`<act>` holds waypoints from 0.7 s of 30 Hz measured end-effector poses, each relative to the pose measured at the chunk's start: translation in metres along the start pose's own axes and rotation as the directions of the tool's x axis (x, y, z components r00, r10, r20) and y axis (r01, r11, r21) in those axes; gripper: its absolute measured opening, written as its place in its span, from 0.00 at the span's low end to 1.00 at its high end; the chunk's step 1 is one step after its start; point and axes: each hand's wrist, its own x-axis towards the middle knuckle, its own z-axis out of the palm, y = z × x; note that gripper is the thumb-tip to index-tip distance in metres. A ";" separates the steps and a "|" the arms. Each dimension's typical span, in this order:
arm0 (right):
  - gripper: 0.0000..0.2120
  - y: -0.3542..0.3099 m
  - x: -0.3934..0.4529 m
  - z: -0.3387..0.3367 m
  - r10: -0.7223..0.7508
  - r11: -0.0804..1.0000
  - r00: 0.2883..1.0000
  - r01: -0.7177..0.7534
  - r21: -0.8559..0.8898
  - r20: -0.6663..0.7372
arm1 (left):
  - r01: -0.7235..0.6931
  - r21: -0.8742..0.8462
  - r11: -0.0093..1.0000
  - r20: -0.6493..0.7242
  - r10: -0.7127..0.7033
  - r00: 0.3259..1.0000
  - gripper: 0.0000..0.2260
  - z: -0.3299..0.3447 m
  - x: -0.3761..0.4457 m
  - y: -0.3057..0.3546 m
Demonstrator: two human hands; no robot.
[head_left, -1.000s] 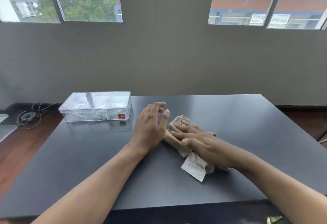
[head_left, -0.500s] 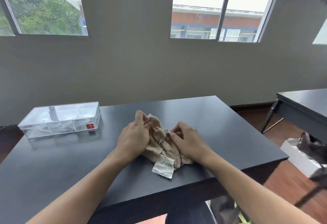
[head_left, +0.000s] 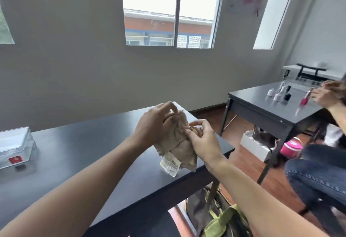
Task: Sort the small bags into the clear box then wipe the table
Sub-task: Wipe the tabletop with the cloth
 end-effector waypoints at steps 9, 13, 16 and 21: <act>0.08 0.023 0.013 -0.074 0.008 0.952 0.970 -0.081 -0.295 -0.242 | 0.045 -0.189 0.981 0.107 -0.025 0.994 0.07 0.090 0.047 0.032; 0.10 0.031 0.013 -0.086 0.009 0.839 0.985 -0.101 -0.535 -0.171 | 0.109 -0.174 0.979 0.169 -0.079 0.982 0.07 0.117 0.044 0.033; 0.22 0.042 0.013 -0.086 -0.034 0.588 0.999 -0.013 -0.809 -0.041 | 0.066 -0.069 0.995 0.269 -0.045 0.962 0.11 0.127 0.038 0.023; 0.22 0.051 0.014 -0.074 -0.004 0.489 0.989 0.128 -0.863 0.145 | 0.082 0.100 0.992 0.421 -0.116 0.899 0.14 0.120 0.031 0.005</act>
